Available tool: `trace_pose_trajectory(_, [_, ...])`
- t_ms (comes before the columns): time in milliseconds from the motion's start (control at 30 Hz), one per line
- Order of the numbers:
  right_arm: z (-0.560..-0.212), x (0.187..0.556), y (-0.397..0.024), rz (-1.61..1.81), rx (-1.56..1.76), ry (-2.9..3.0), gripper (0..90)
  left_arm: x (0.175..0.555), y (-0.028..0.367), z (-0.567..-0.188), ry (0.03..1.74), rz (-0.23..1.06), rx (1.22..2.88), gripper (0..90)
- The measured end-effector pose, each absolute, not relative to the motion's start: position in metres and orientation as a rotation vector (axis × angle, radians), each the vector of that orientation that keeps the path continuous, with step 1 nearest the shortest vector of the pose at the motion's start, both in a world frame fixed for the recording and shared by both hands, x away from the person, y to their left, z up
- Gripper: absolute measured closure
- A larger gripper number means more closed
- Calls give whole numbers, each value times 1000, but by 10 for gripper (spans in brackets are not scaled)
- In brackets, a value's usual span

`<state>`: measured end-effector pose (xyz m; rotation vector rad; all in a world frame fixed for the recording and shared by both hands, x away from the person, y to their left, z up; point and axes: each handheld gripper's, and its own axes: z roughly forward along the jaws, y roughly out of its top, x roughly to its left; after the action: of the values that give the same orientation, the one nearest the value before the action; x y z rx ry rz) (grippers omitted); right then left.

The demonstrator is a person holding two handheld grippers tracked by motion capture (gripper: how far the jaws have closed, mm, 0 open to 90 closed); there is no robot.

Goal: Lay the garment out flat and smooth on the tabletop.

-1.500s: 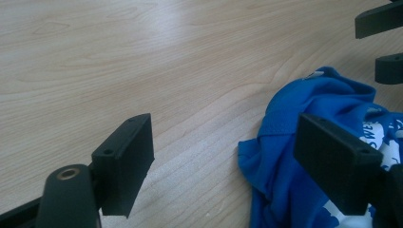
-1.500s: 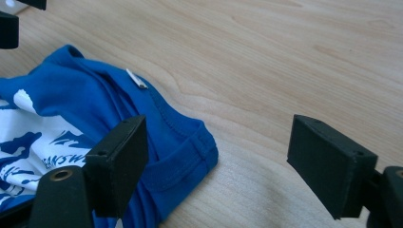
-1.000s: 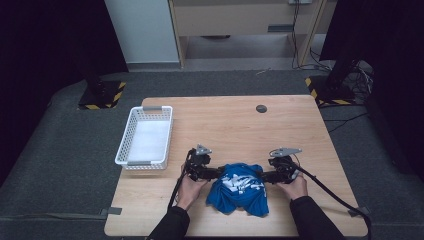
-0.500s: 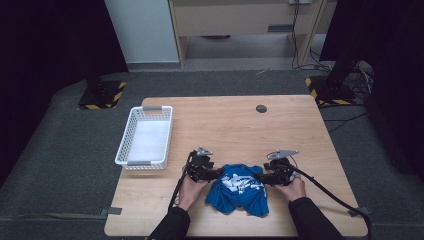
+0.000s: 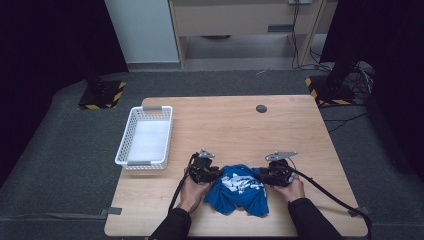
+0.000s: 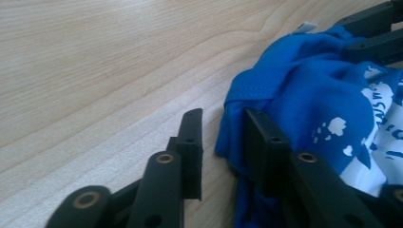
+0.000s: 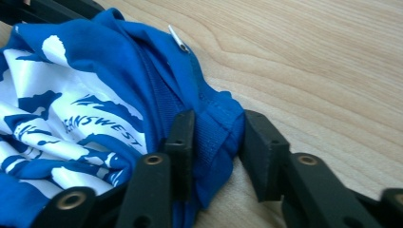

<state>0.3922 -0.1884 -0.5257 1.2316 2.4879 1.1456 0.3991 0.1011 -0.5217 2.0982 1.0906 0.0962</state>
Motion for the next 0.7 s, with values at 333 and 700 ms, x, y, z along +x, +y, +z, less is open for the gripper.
trace_pose_trajectory(333, [-524, 390, -187, 1145, 1229, 2475, 754, 394, 97, -523, 1079, 127, 2101, 804])
trace_pose_trajectory(700, [-511, 385, -190, 1152, 1210, 2449, 764, 387, 98, -511, 1047, 151, 2080, 845])
